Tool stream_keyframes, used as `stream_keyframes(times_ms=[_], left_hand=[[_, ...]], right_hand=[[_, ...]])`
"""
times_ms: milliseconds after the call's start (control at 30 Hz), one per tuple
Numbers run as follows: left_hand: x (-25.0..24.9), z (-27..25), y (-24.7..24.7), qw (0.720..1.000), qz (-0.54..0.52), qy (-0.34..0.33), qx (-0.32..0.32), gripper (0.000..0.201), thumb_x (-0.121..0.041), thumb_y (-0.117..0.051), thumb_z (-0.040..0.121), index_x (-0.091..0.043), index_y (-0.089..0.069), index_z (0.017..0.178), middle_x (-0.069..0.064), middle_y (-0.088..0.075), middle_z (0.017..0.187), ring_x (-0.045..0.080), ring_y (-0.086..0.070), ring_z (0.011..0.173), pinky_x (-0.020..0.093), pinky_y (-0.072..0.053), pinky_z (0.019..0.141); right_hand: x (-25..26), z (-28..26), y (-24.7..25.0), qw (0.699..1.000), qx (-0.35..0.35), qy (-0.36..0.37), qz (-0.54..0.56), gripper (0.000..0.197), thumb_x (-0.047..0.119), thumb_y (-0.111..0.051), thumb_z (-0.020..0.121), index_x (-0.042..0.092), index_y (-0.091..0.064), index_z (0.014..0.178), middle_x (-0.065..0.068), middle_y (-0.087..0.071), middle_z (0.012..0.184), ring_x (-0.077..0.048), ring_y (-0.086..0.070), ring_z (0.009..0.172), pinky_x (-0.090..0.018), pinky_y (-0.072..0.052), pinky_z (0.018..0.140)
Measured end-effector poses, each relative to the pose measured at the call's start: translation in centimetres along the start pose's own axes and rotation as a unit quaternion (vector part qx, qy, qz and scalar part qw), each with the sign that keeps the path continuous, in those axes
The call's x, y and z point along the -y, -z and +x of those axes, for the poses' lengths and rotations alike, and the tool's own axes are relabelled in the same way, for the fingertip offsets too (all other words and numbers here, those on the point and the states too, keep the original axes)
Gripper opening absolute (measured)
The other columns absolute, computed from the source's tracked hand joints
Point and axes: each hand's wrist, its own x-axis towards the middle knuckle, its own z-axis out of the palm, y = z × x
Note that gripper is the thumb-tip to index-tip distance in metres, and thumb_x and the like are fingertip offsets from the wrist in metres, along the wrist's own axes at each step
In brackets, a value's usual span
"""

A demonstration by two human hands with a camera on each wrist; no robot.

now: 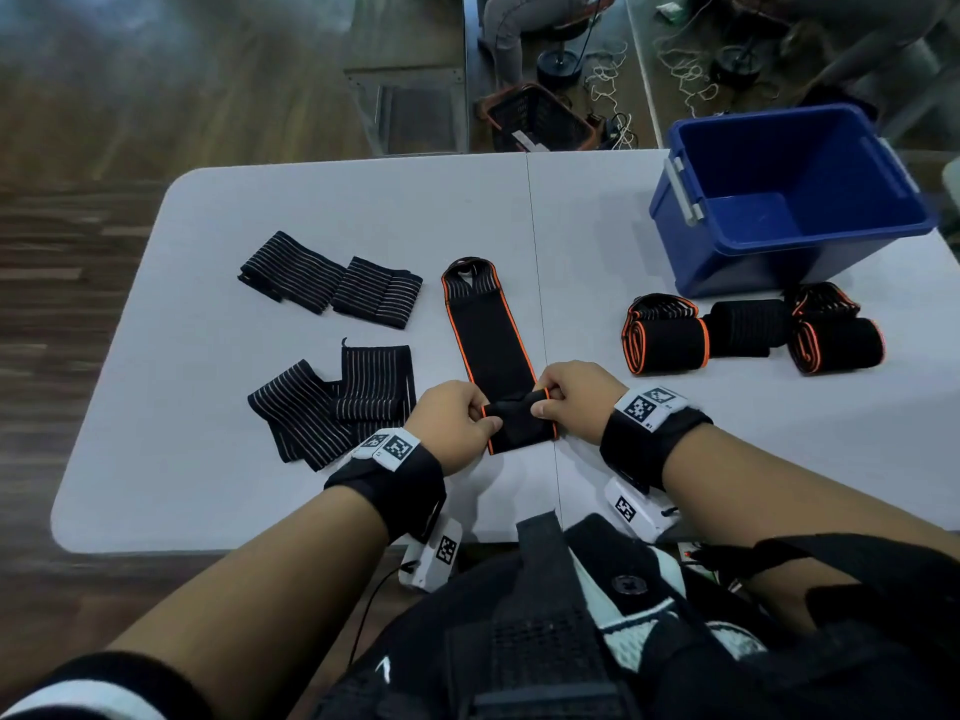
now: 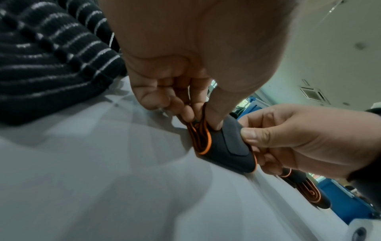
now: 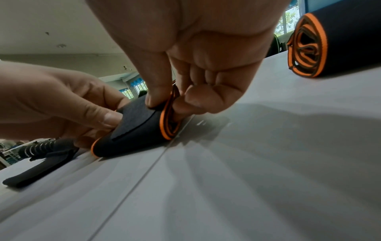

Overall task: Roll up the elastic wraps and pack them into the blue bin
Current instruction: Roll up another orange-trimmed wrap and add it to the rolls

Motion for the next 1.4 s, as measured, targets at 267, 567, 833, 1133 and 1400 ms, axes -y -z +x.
stream_keyframes(times_ms=[267,567,833,1133,1400], left_hand=[[0.1,-0.3,-0.5,0.99,0.041,-0.096,-0.095,0.018,-0.022,-0.074,0.083,-0.024,-0.063,0.097,-0.006,-0.05,0.106,0.014,-0.05,0.093,0.025,-0.037,0.076],[1.0,-1.0,-1.1,0.977,0.096,-0.166,-0.092,0.026,-0.009,-0.058,0.091,-0.015,-0.07,0.114,0.002,-0.062,0.12,0.027,-0.061,0.1,0.038,-0.051,0.082],[1.8,-2.5,-1.1,0.98,0.155,-0.128,-0.014,0.064,-0.025,-0.055,0.083,-0.025,-0.04,0.146,-0.003,-0.04,0.156,0.027,-0.05,0.12,0.041,-0.045,0.103],[2.0,-1.5,-1.1,0.984,-0.147,0.039,-0.095,0.033,-0.028,-0.071,0.087,-0.025,-0.058,0.117,-0.007,-0.072,0.113,0.01,-0.066,0.103,0.026,-0.049,0.089],[1.8,-0.1,-0.5,0.976,-0.164,0.08,-0.115,0.029,-0.043,-0.074,0.083,-0.022,-0.061,0.098,-0.007,-0.073,0.086,0.011,-0.069,0.086,0.035,-0.056,0.082]], right_hand=[[0.8,0.3,0.2,0.999,-0.005,0.001,-0.038,0.02,0.027,-0.065,0.092,0.019,-0.046,0.091,-0.006,-0.063,0.088,-0.026,-0.061,0.083,-0.039,-0.051,0.077],[0.7,0.4,-0.5,0.996,-0.015,0.065,-0.06,0.049,0.032,-0.069,0.087,0.018,-0.051,0.131,-0.008,-0.065,0.11,-0.029,-0.061,0.106,-0.034,-0.048,0.089],[0.2,0.2,-0.7,0.982,0.019,0.086,-0.165,0.074,0.038,-0.075,0.081,0.017,-0.043,0.145,-0.009,-0.05,0.124,-0.029,-0.049,0.117,-0.037,-0.044,0.096],[0.7,-0.2,-2.0,0.999,-0.042,0.0,-0.001,0.031,0.039,-0.058,0.096,0.011,-0.066,0.087,-0.006,-0.066,0.081,-0.025,-0.061,0.077,-0.027,-0.037,0.055],[1.0,0.6,-1.7,0.994,-0.036,-0.097,0.043,0.053,0.049,-0.055,0.095,0.003,-0.067,0.073,-0.013,-0.073,0.08,-0.031,-0.067,0.077,-0.037,-0.054,0.077]])
